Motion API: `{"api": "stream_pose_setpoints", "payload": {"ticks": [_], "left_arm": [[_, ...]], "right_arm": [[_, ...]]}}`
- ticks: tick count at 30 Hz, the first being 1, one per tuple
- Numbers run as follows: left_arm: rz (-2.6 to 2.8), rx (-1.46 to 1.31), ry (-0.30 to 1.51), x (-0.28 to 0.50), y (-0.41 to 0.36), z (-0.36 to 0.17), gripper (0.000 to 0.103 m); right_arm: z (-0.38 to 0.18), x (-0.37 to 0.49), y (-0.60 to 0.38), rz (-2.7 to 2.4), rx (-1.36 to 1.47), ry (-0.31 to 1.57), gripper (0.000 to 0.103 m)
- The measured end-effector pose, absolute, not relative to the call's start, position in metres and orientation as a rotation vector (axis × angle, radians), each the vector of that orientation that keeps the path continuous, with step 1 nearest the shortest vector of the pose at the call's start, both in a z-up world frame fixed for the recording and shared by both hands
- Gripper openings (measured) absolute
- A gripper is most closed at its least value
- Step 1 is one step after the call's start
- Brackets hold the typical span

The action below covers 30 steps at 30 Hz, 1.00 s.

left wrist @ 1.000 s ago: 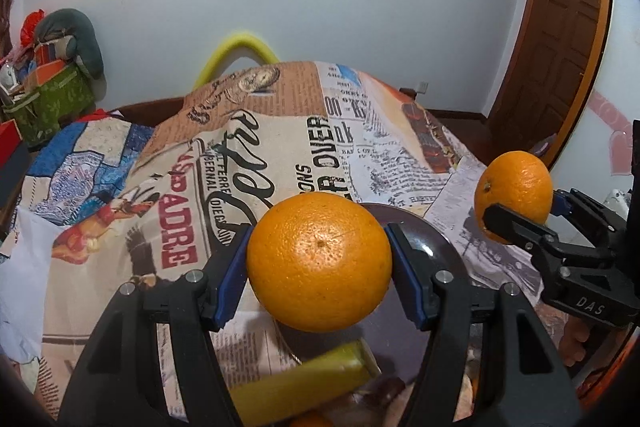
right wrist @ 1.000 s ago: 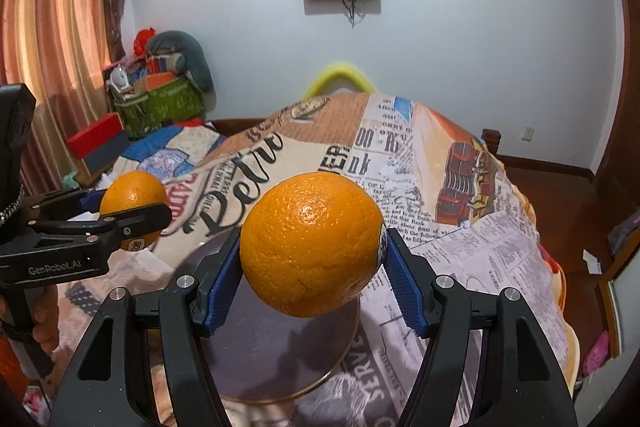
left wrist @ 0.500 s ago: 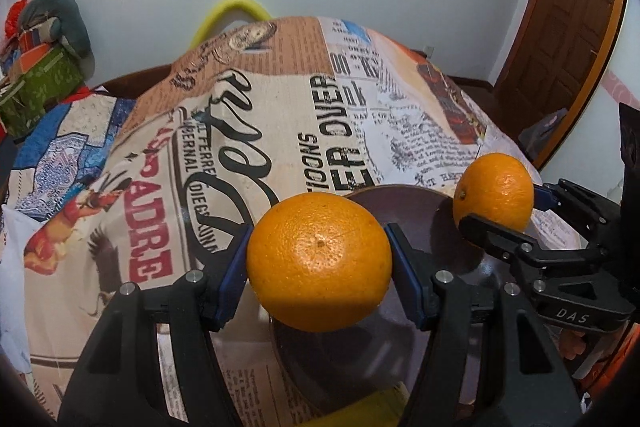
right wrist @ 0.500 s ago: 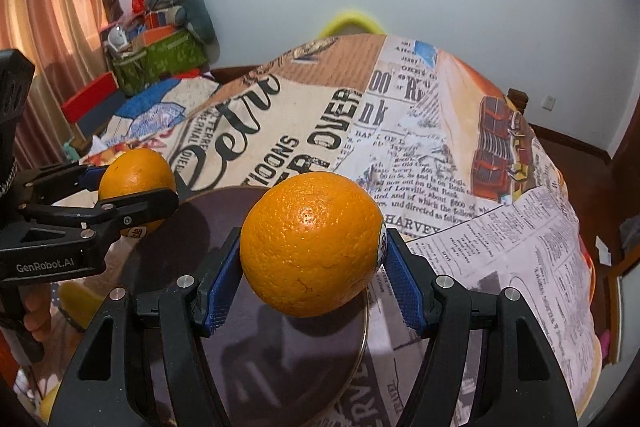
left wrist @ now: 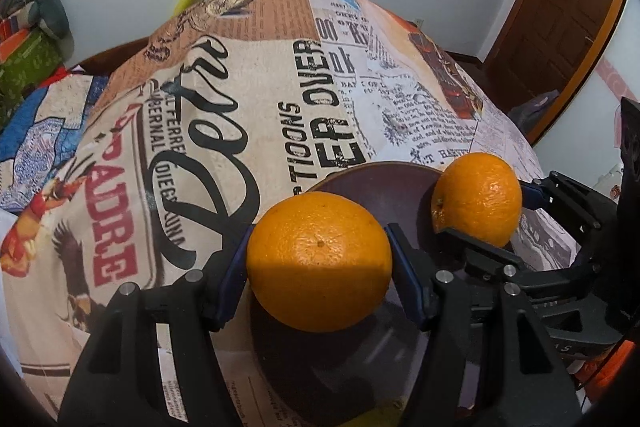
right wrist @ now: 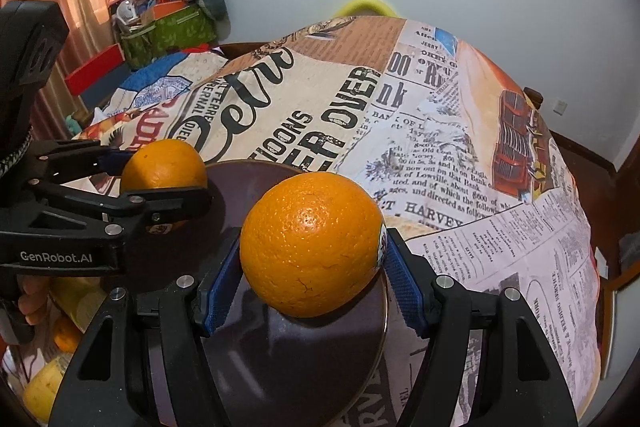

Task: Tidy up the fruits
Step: 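Lift both held oranges and carry them over the grey plate, then lower both oranges onto the grey plate and open both tools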

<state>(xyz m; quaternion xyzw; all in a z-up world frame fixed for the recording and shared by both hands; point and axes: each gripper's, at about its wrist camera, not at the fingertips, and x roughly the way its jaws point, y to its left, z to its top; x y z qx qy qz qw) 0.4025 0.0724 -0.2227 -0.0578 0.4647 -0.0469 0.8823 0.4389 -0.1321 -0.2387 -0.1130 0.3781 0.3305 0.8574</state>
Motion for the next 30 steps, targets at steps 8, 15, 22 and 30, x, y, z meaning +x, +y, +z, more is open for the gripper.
{"api": "stream_pose_setpoints", "payload": {"ticks": [8,15,22,30], "left_arm": [[-0.109,-0.145,0.970,0.403,0.075,-0.221,0.066],[-0.084,-0.122,0.932,0.392,0.076,-0.205,0.068],[-0.055,-0.114,0.886,0.368,0.080,-0.184,0.068],[-0.044,-0.083,0.828,0.327,0.073,-0.150,0.068]], "right_arm": [[-0.240,0.438,-0.130,0.693,-0.255,0.801,0.065],[-0.236,0.432,-0.132,0.701,-0.248,0.786,0.071],[-0.217,0.417,-0.139,0.684,-0.234,0.742,0.074],[-0.188,0.387,-0.154,0.662,-0.213,0.686,0.074]]}}
